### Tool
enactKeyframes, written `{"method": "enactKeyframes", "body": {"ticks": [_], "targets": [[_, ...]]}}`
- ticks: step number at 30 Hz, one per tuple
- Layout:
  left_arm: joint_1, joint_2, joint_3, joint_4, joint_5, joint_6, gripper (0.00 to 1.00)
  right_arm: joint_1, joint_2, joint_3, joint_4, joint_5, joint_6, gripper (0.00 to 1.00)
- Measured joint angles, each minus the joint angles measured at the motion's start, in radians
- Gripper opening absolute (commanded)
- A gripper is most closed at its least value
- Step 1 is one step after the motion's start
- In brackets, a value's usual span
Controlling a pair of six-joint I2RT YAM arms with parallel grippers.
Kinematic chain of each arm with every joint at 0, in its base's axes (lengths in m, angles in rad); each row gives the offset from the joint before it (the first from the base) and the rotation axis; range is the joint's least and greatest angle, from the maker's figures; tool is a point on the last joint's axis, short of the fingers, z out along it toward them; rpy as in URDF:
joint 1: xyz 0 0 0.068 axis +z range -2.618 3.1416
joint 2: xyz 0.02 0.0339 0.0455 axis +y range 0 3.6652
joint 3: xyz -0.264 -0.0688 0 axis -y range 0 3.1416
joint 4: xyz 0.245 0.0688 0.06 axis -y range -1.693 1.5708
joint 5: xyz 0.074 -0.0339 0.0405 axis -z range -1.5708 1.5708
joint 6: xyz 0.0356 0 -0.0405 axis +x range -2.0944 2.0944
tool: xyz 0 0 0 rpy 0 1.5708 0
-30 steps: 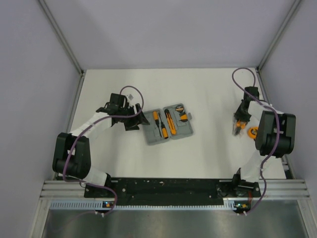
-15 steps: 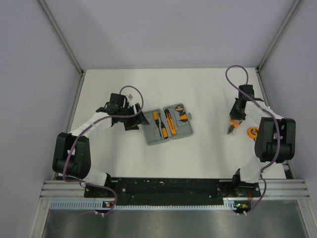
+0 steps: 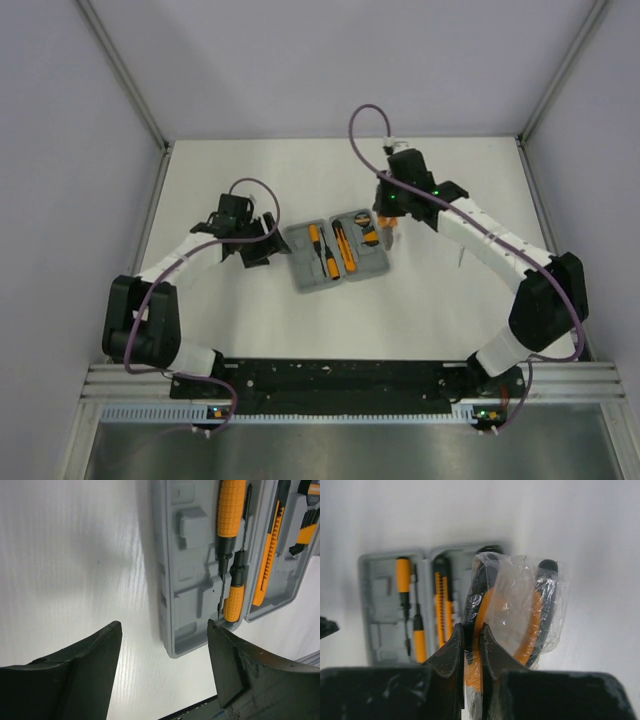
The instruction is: Pack the tool kit
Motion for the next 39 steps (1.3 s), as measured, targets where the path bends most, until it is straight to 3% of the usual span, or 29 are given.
{"method": "enactKeyframes", "body": {"ticks": [7,14,24,39], "targets": [[0.054,-0.044,-0.045,0.008,-0.065,-0.066,0.58,0.291,0.229,0.216,0.013,0.005,0.004,0.00],[0.161,-0.047,-0.109,0.064,-0.030,-0.137,0.56,0.430,0.462,0.348,0.016,-0.005,0.028,0.00],[0.198,-0.047,-0.153,0.143,0.069,-0.186,0.56,0.448,0.572,0.411,0.006,-0.009,0.066,0.00],[0.207,-0.042,-0.159,0.171,0.107,-0.188,0.56,0.449,0.649,0.433,0.022,0.019,0.168,0.00]]}}
